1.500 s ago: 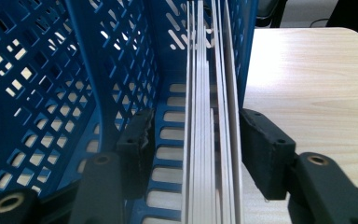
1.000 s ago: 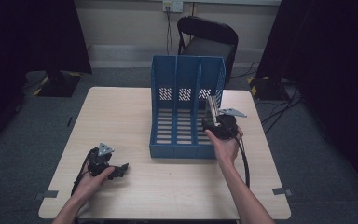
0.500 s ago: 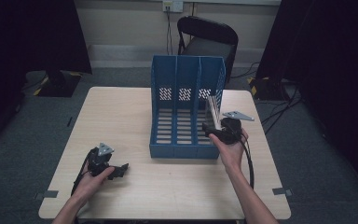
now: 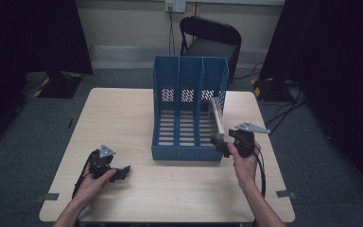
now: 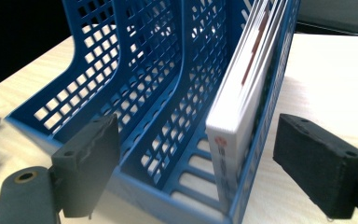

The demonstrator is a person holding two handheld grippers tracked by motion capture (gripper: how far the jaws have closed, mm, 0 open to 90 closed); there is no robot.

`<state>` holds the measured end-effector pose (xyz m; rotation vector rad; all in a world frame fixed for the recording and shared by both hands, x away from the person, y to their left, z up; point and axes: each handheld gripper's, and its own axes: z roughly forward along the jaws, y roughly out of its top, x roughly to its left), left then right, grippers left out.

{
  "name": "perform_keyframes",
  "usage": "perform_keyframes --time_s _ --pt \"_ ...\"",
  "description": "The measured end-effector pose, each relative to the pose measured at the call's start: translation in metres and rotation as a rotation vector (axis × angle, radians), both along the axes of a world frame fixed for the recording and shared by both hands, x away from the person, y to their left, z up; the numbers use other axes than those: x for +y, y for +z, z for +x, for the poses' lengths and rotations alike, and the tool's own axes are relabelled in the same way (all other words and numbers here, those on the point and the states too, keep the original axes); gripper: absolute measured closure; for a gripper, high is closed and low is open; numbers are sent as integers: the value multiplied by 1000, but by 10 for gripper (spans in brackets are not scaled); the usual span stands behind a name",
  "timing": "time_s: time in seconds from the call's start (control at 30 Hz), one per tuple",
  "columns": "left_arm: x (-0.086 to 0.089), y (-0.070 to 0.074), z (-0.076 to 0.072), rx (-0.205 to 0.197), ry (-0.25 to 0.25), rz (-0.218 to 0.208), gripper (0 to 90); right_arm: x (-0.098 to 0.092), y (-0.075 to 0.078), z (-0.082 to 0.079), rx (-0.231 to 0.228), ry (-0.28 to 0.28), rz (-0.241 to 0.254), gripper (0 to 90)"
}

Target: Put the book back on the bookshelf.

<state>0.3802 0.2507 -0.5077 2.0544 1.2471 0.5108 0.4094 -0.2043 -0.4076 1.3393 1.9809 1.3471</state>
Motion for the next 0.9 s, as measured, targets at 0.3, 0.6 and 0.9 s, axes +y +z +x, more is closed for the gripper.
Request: perform_keyframes --time_s 0.3,0.6,0.9 --pt "1 0 0 -1 10 -2 0 -20 -2 -20 13 44 -11 139" --pt "1 0 -1 0 8 -1 0 -42 -25 -32 80 74 -64 153" --pt "0 0 0 -2 15 -3 0 -56 -58 -35 182 77 -115 166"
